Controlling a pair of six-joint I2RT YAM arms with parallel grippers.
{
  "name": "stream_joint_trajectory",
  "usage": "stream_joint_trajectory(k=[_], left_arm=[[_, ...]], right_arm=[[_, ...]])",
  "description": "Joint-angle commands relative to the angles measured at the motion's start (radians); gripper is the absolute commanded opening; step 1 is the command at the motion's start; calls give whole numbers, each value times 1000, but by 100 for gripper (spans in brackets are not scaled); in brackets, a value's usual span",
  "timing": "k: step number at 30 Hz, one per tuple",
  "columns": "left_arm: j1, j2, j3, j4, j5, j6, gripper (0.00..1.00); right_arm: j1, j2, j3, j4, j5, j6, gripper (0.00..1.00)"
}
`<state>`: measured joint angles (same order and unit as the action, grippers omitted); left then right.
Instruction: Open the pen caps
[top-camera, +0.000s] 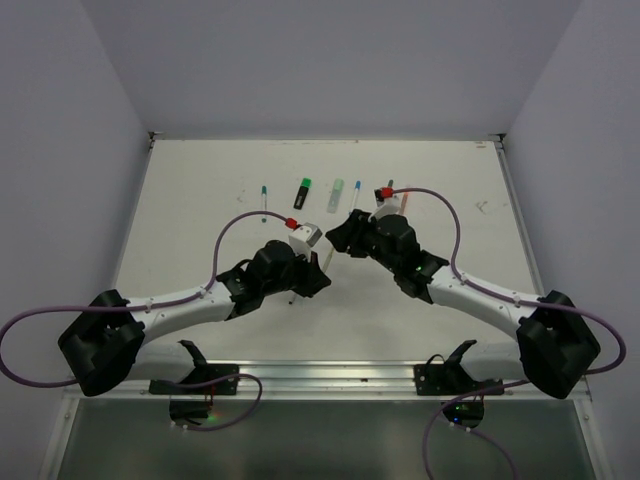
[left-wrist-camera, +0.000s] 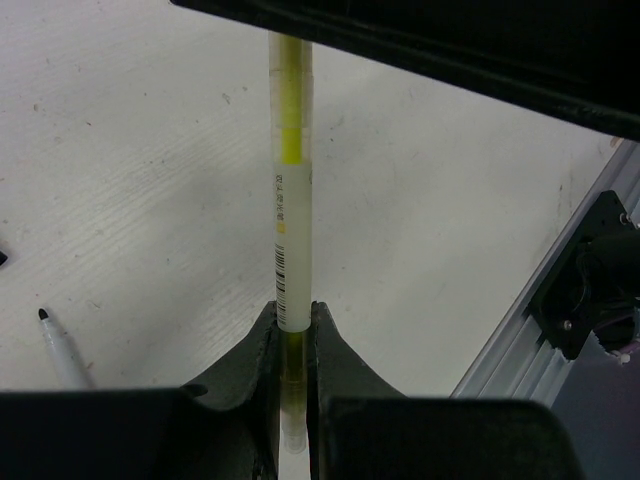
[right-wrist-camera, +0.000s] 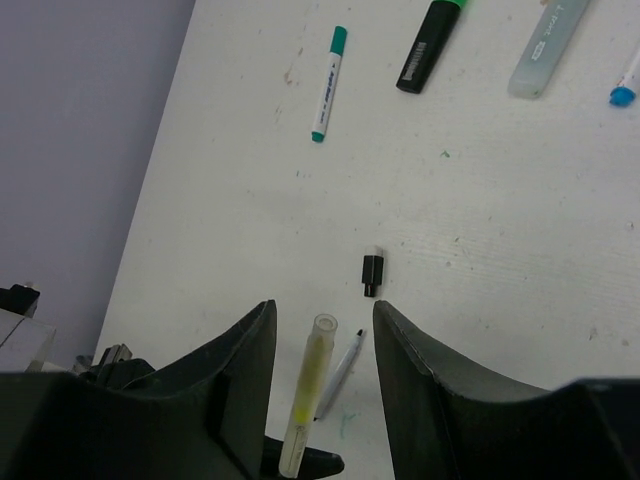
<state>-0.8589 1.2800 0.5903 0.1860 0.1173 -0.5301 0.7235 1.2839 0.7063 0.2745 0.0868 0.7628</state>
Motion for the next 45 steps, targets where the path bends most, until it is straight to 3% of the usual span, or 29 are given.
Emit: stream_joint_trajectory(k=[1, 4, 14, 24, 36, 42, 45], left_arm=[[-6, -18, -9, 47, 12, 25, 0], [-5, -18, -10, 56, 15, 24, 0], [-8, -19, -15, 55, 45, 24, 0], [-44, -30, -40, 24, 111, 33, 0], [-89, -36, -81, -43, 99, 1, 0], [-94, -56, -77, -94, 49, -22, 0], [-94, -38, -43, -166, -43, -53, 0]], right_arm=[[-1, 18, 27, 23, -28, 21, 46], [-1, 26, 24, 34, -36, 26, 40], [-18, 34, 21, 52, -50, 43, 0], [-192, 0, 120, 65, -114, 46, 0], [-357, -14, 352, 55, -18, -14, 0], [-381, -5, 403, -9, -22, -42, 0], [-381, 5, 378, -64, -71, -49, 0]])
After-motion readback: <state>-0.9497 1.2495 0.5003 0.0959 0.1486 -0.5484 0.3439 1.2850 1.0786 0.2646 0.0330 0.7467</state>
